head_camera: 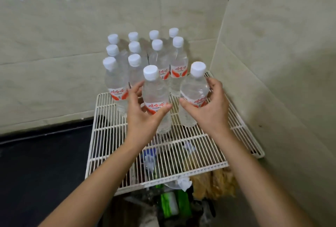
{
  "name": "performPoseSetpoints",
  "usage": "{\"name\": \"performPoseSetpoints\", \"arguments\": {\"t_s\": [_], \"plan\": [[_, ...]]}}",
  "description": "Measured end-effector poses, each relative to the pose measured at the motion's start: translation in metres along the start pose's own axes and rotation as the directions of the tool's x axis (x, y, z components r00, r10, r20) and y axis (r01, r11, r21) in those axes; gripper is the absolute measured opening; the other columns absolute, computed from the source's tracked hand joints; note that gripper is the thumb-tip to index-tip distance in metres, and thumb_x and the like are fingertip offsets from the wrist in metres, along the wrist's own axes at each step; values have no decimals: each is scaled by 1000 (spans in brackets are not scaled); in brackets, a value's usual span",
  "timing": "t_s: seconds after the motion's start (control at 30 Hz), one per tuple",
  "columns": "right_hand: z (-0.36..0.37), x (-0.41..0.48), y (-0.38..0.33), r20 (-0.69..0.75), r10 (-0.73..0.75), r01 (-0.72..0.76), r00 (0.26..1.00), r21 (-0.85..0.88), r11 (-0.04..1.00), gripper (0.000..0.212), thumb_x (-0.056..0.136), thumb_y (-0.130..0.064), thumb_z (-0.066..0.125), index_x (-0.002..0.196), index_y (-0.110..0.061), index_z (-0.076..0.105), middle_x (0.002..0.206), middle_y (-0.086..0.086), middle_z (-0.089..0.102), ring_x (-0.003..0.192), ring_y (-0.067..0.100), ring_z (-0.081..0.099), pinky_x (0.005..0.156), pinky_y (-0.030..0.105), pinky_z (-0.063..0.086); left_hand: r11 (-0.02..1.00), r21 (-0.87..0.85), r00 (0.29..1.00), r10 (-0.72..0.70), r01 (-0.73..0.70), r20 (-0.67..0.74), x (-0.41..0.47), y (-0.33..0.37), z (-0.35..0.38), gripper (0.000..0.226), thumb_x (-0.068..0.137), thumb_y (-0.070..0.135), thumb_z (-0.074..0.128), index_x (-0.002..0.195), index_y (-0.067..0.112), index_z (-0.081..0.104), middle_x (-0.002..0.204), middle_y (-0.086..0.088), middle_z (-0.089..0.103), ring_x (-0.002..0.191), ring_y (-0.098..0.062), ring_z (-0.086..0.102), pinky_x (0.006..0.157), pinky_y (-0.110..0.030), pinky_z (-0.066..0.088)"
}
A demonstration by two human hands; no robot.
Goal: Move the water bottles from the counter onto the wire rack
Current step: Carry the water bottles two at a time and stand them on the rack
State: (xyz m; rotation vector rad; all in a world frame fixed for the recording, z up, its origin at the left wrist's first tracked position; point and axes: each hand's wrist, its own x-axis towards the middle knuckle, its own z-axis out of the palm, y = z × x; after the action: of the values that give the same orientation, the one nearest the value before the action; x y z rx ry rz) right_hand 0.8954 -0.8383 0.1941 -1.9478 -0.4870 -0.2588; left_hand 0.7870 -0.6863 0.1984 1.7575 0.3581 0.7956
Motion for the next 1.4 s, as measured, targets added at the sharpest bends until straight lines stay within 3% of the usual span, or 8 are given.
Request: {"name": "performPoseSetpoints", "arguments": {"t_s": [0.3, 0.47, 0.63, 0.77, 0.9, 1.0, 1.13, 1.4], "plan": [[2, 19, 17, 204, 16, -10, 979, -32, 999, 98, 67, -54, 87, 147, -29, 35, 143, -6, 48, 128, 11, 50, 103, 34, 45, 962, 263, 989, 27, -65, 145, 12, -7, 0, 92, 67, 59, 79, 141, 39, 29, 140, 12, 46, 128, -5, 53, 103, -30, 52], [-8, 33, 2, 247, -86, 63, 965, 98, 993, 79, 88, -70, 55, 153, -31, 36, 150, -7, 47, 135, 10, 49, 112, 40, 43, 918, 316, 965, 188, -239, 184, 38, 22, -16, 67, 87, 56, 65, 145, 35, 38, 137, 18, 52, 125, 1, 53, 96, -17, 49], [-26, 65, -16, 347, -164, 147, 923, 74, 986, 41, 99, -53, 55, 136, -37, 57, 114, -21, 69, 109, -4, 65, 96, 39, 55, 795, 435, 889, 271, -423, 368, 65, 42, -26, 48, 91, 41, 66, 133, 18, 65, 112, 10, 68, 91, 16, 55, 84, -15, 50], [-31, 77, -21, 339, -199, 207, 920, 13, 978, 27, 100, -52, 54, 122, -37, 61, 98, -7, 76, 92, 11, 72, 83, 47, 57, 793, 451, 886, 227, -409, 403, 81, 55, -29, 46, 83, 36, 80, 124, 17, 72, 102, 9, 74, 77, 12, 61, 72, -5, 46], [-25, 89, -32, 272, -227, 234, 935, 8, 972, 25, 101, -46, 54, 120, -32, 63, 94, -6, 76, 89, 15, 72, 81, 46, 57, 846, 413, 926, 220, -338, 308, 96, 71, -20, 44, 80, 30, 83, 121, 17, 73, 89, 28, 65, 76, 1, 64, 70, -9, 50], [-14, 101, -38, 261, -228, 234, 938, 9, 972, 29, 99, -50, 53, 116, -29, 65, 94, -4, 76, 91, 17, 72, 82, 48, 57, 808, 461, 924, 257, -366, 283, 110, 77, -15, 45, 82, 32, 83, 123, 16, 73, 103, 17, 70, 89, 6, 58, 79, -4, 43], [5, 110, -41, 278, -236, 266, 931, -74, 961, 37, 98, -52, 50, 115, -22, 65, 91, 3, 75, 87, 25, 71, 78, 47, 55, 774, 535, 935, 215, -340, 283, 128, 72, -10, 48, 83, 36, 81, 125, 16, 71, 118, 0, 75, 96, -5, 63, 91, -26, 51], [16, 110, -32, 306, -222, 279, 926, -156, 948, 37, 103, -47, 49, 124, -20, 62, 94, 5, 75, 86, 26, 69, 78, 45, 54, 689, 640, 940, 248, -340, 233, 128, 44, -10, 39, 84, 40, 79, 118, 21, 73, 107, 2, 77, 97, -17, 70, 83, -44, 56]]}}
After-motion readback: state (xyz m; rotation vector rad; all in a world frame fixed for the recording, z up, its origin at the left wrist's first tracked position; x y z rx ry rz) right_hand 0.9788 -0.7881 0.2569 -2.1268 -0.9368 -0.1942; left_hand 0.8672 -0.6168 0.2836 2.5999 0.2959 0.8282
